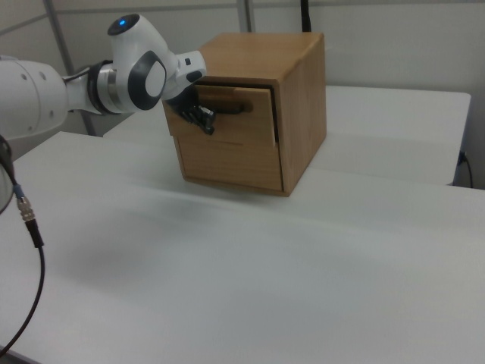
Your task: Close the drawer by sliding it
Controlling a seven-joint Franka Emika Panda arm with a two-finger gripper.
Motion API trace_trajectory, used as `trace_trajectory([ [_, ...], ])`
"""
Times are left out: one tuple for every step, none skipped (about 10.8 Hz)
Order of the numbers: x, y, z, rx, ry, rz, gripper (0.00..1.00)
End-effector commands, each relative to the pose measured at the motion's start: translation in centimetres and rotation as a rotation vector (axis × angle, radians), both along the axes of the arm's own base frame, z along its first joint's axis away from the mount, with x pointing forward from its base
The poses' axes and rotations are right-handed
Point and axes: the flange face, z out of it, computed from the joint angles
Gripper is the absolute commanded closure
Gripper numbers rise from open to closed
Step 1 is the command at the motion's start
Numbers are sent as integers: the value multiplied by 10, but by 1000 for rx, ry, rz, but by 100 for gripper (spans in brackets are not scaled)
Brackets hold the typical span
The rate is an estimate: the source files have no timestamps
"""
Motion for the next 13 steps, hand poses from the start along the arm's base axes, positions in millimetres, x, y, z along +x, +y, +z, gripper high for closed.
trace_trajectory([
  [25,12,-5,3,-84,-45,91],
  [26,12,-1,5,-93,-44,90],
  [28,17,7,18,-145,-35,90],
  [29,16,12,29,-184,-42,90],
  [30,12,14,26,-195,-45,90],
  [28,12,14,13,-191,-38,89],
  [14,10,13,-21,-153,-24,85],
  [-10,3,4,-65,-42,3,78],
  [-30,-4,14,-77,75,-18,69],
  [-54,-11,41,-31,164,-63,59],
  [-73,-14,59,-1,235,-83,47],
  [-101,-21,75,-7,341,-69,32],
  [-122,-21,84,-28,395,-23,17],
])
